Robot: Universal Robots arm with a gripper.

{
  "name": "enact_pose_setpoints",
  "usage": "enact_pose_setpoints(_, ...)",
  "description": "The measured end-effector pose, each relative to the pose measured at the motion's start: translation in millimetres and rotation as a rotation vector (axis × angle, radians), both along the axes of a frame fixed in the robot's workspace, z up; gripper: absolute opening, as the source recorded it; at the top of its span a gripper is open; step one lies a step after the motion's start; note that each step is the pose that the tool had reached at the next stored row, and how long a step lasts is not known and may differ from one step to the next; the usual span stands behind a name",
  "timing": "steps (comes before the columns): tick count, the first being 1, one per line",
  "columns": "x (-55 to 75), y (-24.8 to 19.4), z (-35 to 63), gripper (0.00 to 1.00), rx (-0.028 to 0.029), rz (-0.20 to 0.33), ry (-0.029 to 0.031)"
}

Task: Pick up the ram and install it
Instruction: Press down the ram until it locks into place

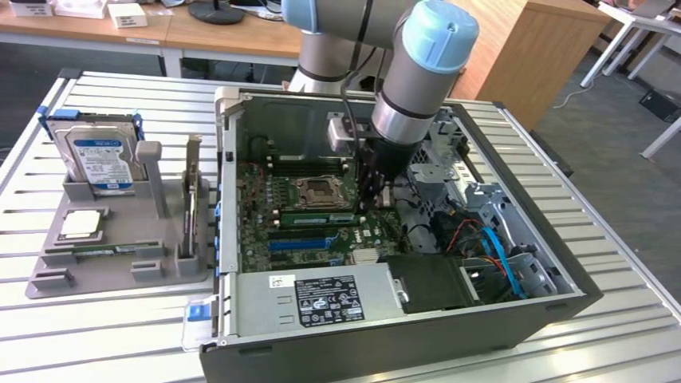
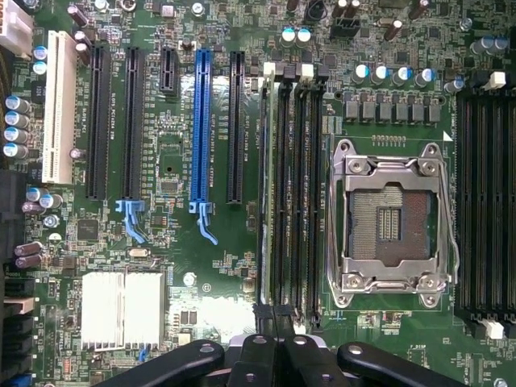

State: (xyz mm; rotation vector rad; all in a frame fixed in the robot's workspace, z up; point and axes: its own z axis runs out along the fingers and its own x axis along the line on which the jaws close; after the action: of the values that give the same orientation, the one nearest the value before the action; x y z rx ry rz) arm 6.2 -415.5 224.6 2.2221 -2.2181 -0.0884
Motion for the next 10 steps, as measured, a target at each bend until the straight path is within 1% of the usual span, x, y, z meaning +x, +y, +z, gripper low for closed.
enact_pose_setpoints(10,0.0,-0.1,-1.4,0.11,-0.0001,0.000,0.0000)
